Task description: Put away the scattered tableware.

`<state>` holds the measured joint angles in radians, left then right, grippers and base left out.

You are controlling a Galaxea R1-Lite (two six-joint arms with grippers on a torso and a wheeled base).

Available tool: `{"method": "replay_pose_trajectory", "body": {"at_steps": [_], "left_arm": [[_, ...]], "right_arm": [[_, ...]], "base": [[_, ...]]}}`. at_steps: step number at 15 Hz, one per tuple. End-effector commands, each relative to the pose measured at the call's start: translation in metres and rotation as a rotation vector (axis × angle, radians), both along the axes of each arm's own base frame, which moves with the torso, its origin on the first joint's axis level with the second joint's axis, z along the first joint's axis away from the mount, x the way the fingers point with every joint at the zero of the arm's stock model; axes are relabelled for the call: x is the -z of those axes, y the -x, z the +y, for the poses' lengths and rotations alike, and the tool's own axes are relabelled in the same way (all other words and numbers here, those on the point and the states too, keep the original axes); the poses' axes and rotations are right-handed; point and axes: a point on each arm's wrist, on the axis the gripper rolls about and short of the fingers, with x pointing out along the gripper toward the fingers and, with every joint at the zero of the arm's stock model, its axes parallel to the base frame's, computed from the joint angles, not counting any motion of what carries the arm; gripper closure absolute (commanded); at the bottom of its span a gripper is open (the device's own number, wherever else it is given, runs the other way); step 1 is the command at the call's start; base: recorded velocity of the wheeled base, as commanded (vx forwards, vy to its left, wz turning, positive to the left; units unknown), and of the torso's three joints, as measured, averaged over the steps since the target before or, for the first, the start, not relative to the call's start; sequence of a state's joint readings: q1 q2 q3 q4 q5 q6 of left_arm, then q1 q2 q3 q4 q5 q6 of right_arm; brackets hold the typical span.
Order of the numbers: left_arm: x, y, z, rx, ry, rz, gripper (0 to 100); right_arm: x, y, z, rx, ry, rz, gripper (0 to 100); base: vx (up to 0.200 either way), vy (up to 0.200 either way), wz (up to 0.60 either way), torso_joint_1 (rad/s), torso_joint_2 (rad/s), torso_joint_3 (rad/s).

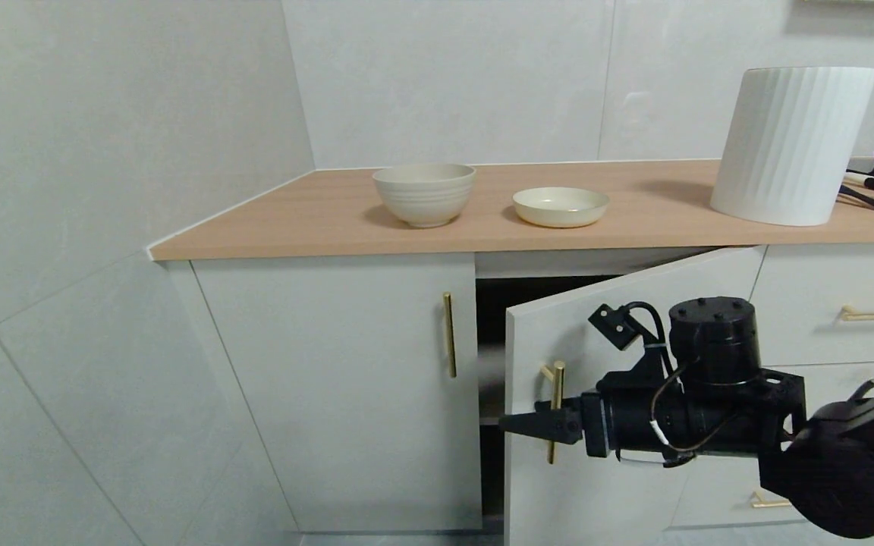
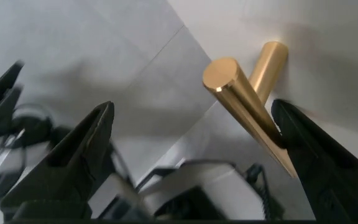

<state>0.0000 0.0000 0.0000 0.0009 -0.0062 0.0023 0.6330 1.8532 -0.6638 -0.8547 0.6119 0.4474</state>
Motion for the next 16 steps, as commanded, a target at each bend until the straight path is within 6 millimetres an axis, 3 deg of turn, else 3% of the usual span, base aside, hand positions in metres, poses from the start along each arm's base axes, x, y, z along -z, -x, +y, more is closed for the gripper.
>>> {"method": "replay_pose_trajectory", "body": {"at_steps": [1,9,10,11,13,14,15,16], "left_arm": [[0.0,0.0,0.0,0.0,0.001,0.001,0],[-0.004,0.001,0.0,0.021,-0.015,-0.018,0],[-0.04,0.014,-0.003,0.118,-0.011,-0.118,0],[-0.048,0.016,-0.003,0.143,-0.006,-0.12,0],[-0.101,0.009,-0.006,0.287,-0.002,-0.043,0],[-0.118,0.0,-0.007,0.344,0.002,-0.018,0],[-0.15,-0.024,-0.01,0.458,0.015,0.043,0],[-0.164,-0.043,-0.011,0.506,0.027,0.088,0]], "right_arm": [[0.0,0.015,-0.01,-0.021,-0.004,-0.024,0],[0.006,0.023,-0.016,-0.019,-0.01,-0.035,0],[0.001,0.025,-0.017,-0.019,-0.021,-0.046,0],[0.001,0.025,-0.017,-0.018,-0.021,-0.047,0],[0.002,0.026,-0.017,-0.019,-0.018,-0.045,0],[0.003,0.026,-0.018,-0.019,-0.017,-0.042,0],[0.002,0.027,-0.018,-0.02,-0.017,-0.042,0],[0.002,0.027,-0.017,-0.022,-0.017,-0.045,0]], "base": [[0.0,0.0,0.0,0.0,0.0,0.0],[0.0,0.0,0.0,0.0,0.0,0.0],[0.0,0.0,0.0,0.0,0.0,0.0],[0.0,0.0,0.0,0.0,0.0,0.0],[0.0,0.0,0.0,0.0,0.0,0.0],[0.0,0.0,0.0,0.0,0.0,0.0],[0.0,0.0,0.0,0.0,0.0,0.0],[0.0,0.0,0.0,0.0,0.0,0.0]]}}
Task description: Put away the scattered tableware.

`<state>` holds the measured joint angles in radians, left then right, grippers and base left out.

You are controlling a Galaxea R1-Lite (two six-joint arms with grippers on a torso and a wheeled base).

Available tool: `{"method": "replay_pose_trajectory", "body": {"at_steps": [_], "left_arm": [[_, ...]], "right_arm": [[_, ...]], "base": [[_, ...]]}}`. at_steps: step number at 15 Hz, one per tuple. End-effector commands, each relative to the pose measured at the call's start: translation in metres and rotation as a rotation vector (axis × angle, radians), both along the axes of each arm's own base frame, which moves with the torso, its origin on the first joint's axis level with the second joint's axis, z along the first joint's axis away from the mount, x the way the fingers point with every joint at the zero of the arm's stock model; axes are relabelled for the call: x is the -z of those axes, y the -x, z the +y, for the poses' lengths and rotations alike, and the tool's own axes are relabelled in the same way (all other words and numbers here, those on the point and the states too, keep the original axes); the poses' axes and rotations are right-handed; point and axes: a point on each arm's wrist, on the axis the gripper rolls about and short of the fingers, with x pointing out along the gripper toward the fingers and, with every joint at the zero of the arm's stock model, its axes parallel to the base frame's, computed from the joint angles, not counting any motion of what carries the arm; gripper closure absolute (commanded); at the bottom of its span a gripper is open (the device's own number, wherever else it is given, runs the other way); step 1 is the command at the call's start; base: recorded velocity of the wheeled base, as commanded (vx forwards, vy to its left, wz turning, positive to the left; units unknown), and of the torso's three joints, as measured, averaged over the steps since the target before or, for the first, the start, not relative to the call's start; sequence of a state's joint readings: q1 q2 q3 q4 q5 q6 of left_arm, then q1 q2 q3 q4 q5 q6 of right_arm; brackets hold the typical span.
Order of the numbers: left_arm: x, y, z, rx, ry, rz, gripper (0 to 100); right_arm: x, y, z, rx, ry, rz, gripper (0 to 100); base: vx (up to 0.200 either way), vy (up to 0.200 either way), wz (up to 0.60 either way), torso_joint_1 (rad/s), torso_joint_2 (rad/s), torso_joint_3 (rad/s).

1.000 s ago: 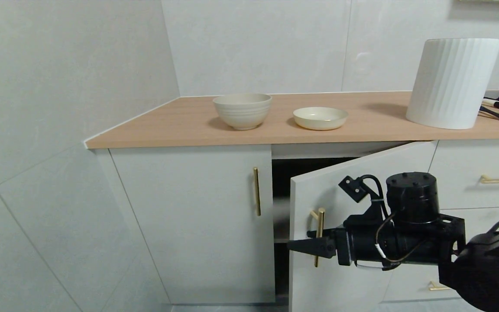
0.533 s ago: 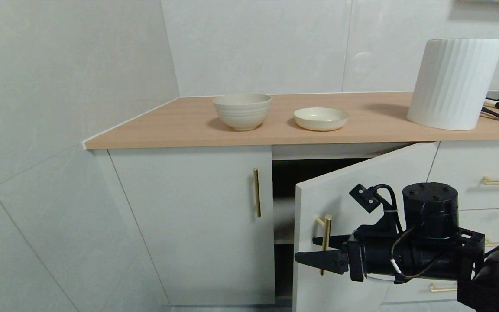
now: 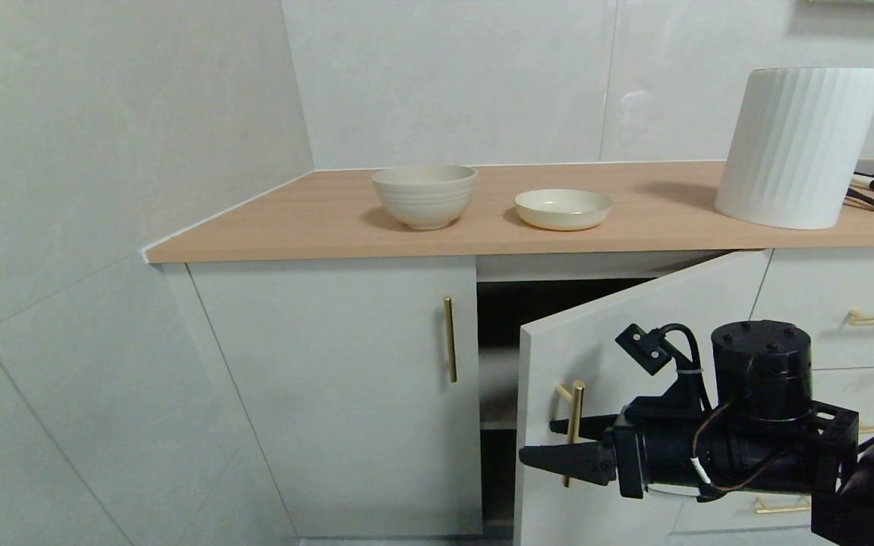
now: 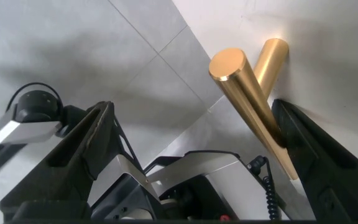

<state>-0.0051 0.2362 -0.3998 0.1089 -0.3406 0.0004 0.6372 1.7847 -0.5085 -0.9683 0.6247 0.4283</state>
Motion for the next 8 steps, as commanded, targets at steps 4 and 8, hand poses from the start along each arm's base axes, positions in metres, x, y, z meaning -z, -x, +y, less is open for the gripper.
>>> {"method": "replay_pose_trajectory", "body": {"at_steps": [4,8], "left_arm": [[-0.059,-0.168,-0.017,0.379,0.038,0.452,0],[-0.011,-0.263,-0.036,0.414,0.073,0.545,0]], "right_arm": [[-0.002,0.002,0.0,-0.004,-0.004,-0.009,0],[-0.002,0.006,0.005,-0.026,-0.004,-0.009,0]], "base": [[0.0,0.0,0.0,0.0,0.0,0.0],[0.0,0.0,0.0,0.0,0.0,0.0]]}}
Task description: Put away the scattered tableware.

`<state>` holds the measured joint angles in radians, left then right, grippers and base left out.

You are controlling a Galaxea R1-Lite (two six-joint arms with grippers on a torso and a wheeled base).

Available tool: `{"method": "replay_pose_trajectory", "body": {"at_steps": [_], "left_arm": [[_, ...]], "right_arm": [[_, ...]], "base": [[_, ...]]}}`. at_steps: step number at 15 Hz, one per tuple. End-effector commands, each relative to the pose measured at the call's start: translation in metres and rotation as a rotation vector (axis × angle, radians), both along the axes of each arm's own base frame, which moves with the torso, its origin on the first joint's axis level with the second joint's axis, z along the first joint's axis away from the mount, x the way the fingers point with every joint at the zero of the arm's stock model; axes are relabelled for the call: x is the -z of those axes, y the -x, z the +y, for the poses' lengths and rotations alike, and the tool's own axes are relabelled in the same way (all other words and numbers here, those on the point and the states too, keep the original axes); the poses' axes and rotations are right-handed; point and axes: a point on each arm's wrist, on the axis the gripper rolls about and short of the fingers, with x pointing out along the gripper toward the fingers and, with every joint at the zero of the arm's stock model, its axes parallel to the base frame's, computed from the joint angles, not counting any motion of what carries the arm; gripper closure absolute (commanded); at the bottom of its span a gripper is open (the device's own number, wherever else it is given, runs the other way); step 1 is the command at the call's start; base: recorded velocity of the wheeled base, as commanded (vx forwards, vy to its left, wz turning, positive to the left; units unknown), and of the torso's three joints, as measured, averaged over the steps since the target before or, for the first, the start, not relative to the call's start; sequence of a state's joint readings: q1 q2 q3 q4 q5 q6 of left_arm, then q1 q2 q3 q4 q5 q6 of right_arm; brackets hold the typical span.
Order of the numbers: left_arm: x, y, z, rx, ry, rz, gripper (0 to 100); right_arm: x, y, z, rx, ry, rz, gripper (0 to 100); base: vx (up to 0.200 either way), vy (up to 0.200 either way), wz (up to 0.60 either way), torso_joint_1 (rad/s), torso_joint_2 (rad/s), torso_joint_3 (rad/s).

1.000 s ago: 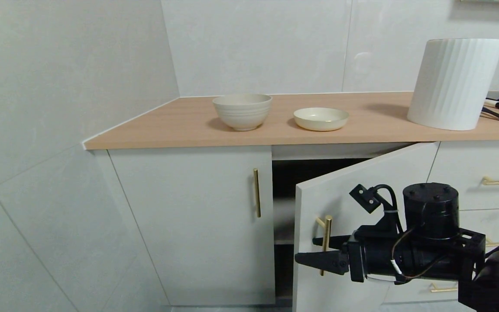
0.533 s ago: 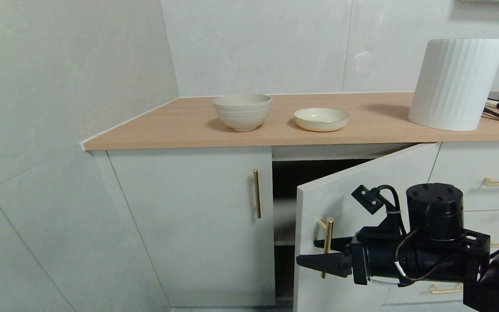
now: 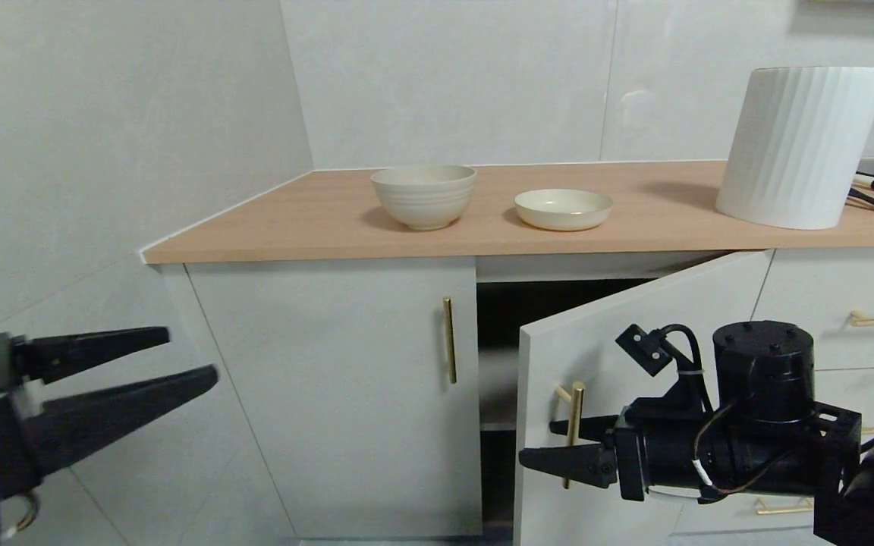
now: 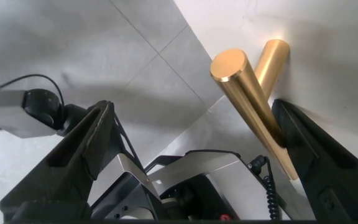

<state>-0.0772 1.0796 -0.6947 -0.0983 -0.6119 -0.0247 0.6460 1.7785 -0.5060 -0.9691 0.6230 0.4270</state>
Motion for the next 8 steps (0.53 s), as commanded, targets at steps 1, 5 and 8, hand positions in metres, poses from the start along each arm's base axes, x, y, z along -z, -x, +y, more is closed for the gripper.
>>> {"method": "replay_pose_trajectory", "body": {"at_steps": [1,5,8], "left_arm": [[0.062,-0.098,-0.022,0.075,0.027,0.208,0],[0.116,-0.1,-0.069,0.195,0.079,0.292,0],[0.14,-0.1,-0.096,0.221,0.072,0.3,0]], "right_arm": [[0.0,0.005,0.005,-0.025,-0.001,-0.004,0],[0.001,0.007,0.006,-0.034,0.003,0.001,0],[0.001,0.007,0.007,-0.035,0.004,0.002,0]], "base": [[0.0,0.0,0.0,0.0,0.0,0.0],[0.0,0.0,0.0,0.0,0.0,0.0],[0.0,0.0,0.0,0.0,0.0,0.0]]}}
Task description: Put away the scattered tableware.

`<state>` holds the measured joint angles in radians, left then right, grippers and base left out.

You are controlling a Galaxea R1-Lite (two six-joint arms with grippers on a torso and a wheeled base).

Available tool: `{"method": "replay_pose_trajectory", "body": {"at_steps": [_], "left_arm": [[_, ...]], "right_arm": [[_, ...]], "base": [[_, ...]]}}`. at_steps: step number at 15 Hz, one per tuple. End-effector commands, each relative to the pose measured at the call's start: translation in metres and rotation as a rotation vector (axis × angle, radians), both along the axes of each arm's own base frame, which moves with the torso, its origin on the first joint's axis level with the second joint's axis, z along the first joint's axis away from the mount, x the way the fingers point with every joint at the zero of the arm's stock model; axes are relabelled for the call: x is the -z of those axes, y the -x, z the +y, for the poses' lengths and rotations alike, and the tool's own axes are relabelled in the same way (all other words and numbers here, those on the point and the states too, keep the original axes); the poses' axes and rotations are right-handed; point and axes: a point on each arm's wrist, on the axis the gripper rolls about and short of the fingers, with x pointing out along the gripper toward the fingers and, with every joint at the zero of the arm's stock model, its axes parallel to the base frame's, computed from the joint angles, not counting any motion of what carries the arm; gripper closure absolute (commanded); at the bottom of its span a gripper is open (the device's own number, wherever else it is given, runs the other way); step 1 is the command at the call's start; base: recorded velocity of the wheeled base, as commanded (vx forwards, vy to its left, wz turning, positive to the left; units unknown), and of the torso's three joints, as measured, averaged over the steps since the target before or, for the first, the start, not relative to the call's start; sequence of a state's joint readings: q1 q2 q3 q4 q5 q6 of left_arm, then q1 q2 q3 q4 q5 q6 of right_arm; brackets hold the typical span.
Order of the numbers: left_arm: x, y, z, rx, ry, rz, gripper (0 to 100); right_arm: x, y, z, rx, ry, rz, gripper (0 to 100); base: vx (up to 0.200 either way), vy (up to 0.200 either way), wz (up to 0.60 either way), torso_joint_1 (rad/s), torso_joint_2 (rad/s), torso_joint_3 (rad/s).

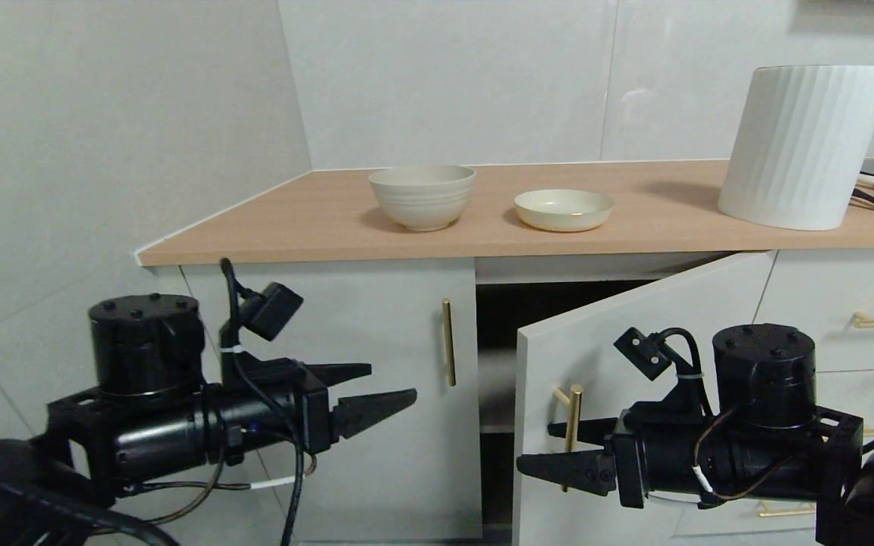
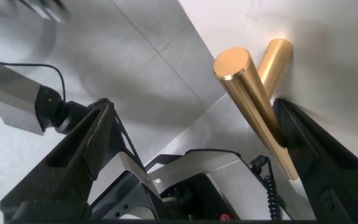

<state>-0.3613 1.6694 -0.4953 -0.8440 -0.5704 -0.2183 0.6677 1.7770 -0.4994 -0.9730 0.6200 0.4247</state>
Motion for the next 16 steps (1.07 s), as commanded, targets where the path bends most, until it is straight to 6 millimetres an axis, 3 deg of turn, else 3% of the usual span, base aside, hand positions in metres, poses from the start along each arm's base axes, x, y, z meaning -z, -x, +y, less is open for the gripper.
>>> {"method": "replay_pose_trajectory", "body": {"at_steps": [1,3,4,10,14,16], "left_arm": [[0.036,-0.003,-0.019,0.037,-0.029,0.135,0],[0.036,-0.004,-0.02,0.031,-0.018,0.151,0],[0.035,-0.005,-0.02,0.032,-0.016,0.148,100],[0.031,-0.01,-0.028,0.033,-0.008,0.105,100],[0.032,-0.054,-0.049,0.022,0.024,0.065,100],[0.04,-0.052,-0.061,0.06,0.03,0.064,100]], "right_arm": [[0.001,0.002,0.003,-0.016,0.003,0.005,0],[0.003,0.002,0.003,-0.018,0.007,0.011,0],[0.003,0.003,0.004,-0.021,0.008,0.012,0],[0.004,0.005,0.005,-0.028,0.009,0.013,0],[0.003,0.006,0.005,-0.031,0.007,0.011,0],[0.003,0.007,0.004,-0.03,0.009,0.012,0]], "base": [[0.0,0.0,0.0,0.0,0.0,0.0],[0.0,0.0,0.0,0.0,0.0,0.0],[0.0,0.0,0.0,0.0,0.0,0.0],[0.0,0.0,0.0,0.0,0.0,0.0],[0.0,0.0,0.0,0.0,0.0,0.0],[0.0,0.0,0.0,0.0,0.0,0.0]]}}
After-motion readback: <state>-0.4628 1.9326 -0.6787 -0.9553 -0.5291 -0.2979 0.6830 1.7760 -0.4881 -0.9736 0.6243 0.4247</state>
